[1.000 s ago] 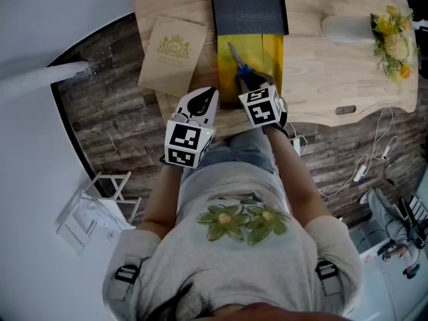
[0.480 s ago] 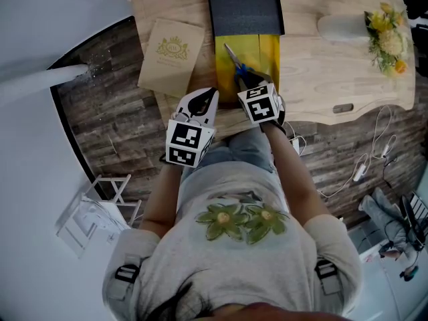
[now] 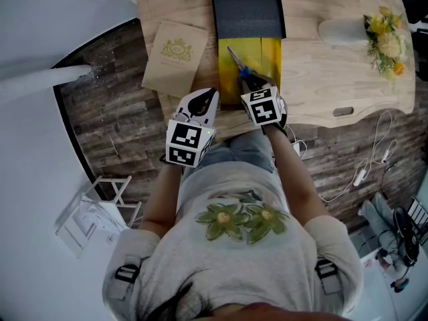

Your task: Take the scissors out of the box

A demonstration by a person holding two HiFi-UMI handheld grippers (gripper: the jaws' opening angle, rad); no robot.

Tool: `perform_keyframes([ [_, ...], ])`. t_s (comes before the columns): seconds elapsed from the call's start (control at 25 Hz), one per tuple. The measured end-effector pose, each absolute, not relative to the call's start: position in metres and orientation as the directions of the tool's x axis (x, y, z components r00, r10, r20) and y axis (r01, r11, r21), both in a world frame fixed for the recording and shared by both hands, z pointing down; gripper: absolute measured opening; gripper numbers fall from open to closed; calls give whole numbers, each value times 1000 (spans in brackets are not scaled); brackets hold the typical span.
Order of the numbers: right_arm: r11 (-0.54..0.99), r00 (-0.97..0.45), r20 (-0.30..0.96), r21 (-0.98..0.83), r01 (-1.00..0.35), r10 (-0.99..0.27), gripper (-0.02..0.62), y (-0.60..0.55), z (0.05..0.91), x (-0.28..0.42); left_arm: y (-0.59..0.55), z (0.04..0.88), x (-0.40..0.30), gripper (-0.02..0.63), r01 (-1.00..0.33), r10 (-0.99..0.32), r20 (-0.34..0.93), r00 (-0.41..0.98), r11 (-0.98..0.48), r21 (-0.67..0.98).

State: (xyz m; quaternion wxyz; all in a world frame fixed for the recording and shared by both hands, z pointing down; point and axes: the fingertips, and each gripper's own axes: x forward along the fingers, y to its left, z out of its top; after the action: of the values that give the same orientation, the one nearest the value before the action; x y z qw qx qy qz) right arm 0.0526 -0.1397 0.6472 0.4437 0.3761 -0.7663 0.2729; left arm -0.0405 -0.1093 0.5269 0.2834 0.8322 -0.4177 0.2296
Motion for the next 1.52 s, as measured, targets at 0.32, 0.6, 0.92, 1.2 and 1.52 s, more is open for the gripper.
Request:
perform_keyframes([
  [0.32, 559, -338, 868, -87, -825, -364, 84, -141, 635, 51, -107, 527, -36, 8, -821, -560, 619, 550, -496, 281],
  [0.6, 555, -344, 854, -79, -828, -391, 83, -142, 625, 53, -107, 524, -33, 8, -819, -560, 617, 553, -503, 277],
  [0.92, 552, -352, 845, -83, -830, -402, 84, -140, 619, 57, -107, 520, -29, 8, -819, -565, 615, 550, -510, 263],
  [1.2, 559, -359, 839, -81, -825, -410, 84, -139, 611, 57, -106, 513, -32, 8, -825, -578, 612, 540, -506, 251],
  [1.52, 560, -376, 823, -88, -824, -425, 84, -138, 602, 58, -103, 508, -31, 8, -828, -581, 615, 533, -508, 238],
])
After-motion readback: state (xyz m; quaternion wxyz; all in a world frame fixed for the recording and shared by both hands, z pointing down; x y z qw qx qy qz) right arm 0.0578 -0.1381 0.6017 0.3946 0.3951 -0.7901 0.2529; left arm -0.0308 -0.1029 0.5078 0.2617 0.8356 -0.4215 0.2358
